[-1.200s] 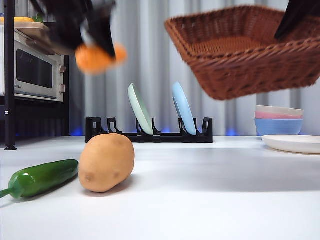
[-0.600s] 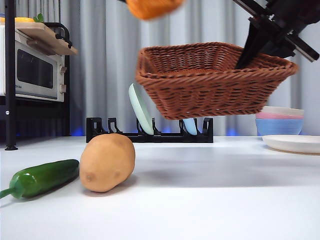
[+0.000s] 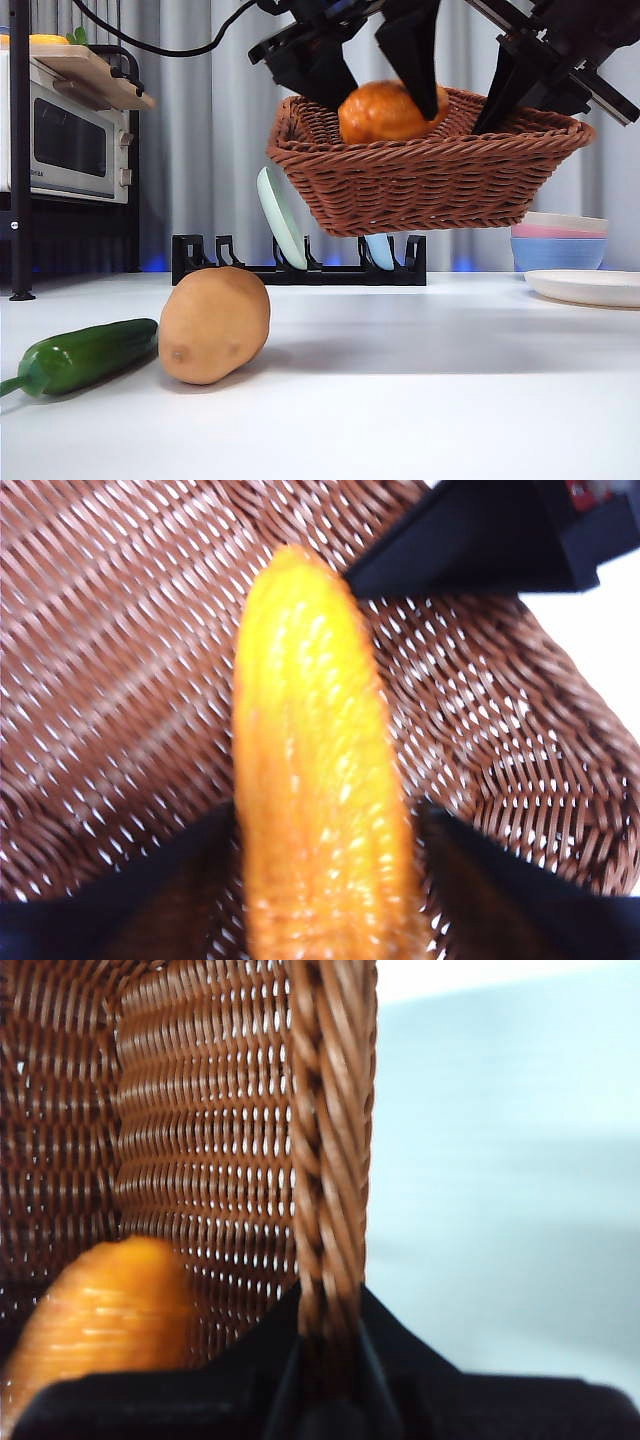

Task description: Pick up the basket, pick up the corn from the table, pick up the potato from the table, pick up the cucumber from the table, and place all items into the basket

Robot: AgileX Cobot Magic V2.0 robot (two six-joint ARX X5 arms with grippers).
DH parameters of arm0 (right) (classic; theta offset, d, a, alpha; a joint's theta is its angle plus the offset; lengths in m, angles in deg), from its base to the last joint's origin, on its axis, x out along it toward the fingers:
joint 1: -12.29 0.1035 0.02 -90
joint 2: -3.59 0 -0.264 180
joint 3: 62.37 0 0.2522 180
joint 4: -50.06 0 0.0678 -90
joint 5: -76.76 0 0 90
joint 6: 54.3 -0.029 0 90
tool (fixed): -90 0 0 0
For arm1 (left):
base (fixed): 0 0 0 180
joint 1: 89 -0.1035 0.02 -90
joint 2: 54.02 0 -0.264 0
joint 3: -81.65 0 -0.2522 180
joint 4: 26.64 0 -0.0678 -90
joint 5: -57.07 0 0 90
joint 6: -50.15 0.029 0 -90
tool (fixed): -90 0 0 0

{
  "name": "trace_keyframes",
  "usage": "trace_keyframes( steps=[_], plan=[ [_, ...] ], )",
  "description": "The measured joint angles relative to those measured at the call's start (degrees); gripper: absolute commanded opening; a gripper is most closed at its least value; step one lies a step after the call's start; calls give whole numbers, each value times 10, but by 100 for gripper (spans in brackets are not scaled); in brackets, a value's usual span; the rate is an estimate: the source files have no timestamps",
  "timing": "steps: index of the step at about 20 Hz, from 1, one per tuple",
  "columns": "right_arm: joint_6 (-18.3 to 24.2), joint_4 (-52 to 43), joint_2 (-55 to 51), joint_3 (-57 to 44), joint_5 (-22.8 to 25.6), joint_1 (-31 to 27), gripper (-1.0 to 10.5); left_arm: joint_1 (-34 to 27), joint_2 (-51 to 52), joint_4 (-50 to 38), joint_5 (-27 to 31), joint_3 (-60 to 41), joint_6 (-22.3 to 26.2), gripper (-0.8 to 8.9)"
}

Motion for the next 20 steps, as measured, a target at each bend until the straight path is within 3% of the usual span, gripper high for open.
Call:
trace_keyframes(
  steps=[6,10,13,17,20],
  plan=[
    [0,2,0,0,-5,0,-11,-1,30,50,10,0,1,531],
    [0,2,0,0,-14,0,-11,-1,165,165,84,25,7,531],
    [0,1,0,0,-14,0,-11,-1,271,266,92,29,7,530],
    [0,1,0,0,-14,0,-11,-1,298,432,138,24,-22,530],
    [0,1,0,0,-14,0,-11,-1,295,446,156,-48,-52,530]
  ],
)
